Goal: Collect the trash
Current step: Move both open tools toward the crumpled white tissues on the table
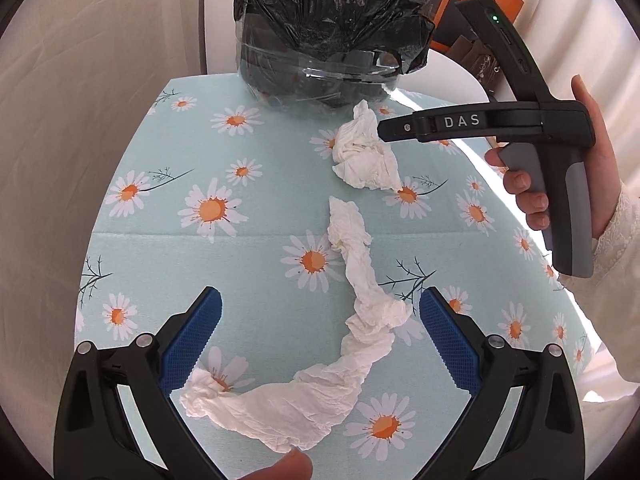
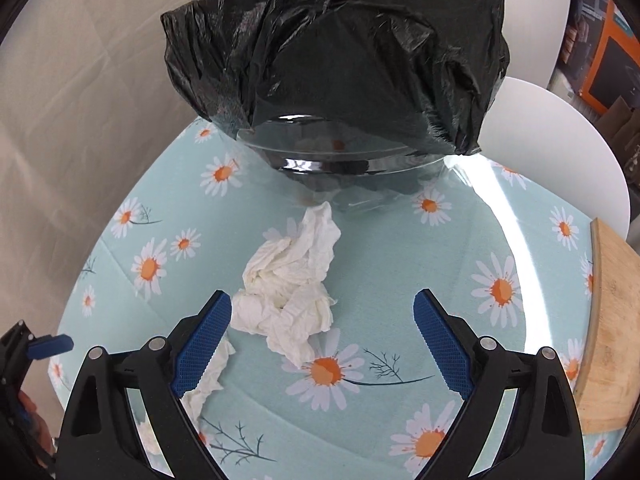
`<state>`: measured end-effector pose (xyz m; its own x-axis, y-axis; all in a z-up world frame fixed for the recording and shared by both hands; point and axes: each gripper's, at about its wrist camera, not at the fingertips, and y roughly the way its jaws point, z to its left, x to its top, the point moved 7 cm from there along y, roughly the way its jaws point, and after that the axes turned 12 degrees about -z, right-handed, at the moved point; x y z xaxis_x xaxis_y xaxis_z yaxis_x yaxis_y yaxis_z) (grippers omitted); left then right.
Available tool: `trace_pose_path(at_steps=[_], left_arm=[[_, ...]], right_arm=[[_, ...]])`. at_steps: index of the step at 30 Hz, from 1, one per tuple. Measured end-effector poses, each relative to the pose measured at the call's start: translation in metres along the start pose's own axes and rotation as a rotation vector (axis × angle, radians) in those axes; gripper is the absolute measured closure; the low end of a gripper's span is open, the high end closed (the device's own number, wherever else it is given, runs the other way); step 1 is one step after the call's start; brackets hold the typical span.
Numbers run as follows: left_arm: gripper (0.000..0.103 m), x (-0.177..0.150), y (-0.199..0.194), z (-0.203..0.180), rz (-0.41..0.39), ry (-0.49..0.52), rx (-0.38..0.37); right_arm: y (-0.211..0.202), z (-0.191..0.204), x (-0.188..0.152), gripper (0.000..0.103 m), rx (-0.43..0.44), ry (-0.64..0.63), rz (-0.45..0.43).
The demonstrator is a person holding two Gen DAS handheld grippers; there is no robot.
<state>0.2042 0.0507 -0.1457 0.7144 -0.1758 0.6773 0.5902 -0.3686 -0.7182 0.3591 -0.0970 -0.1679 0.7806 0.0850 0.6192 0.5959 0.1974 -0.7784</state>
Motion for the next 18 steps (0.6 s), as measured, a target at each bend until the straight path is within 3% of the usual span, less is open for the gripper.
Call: trace_pose_path(at_steps=[7,12,18], left_arm=[[0.006,-0.033,0.018,-0.021,0.059,0.073,-0.004],[0.006,-0.049,0.035,-0.026,0.102,0.106,0.019],[0.005,-0.060,0.046,-0.029,0.131,0.174,0.072]], right_arm=[[0.034,0.019,-0.019,0.015,0.005,-0.064,0.068],[0.054,0.019,-0.029,0.014,0.006,-0.039,0.126],[0.061,0.027,-0.034,0.007,-0.016,-0.118,0.108]])
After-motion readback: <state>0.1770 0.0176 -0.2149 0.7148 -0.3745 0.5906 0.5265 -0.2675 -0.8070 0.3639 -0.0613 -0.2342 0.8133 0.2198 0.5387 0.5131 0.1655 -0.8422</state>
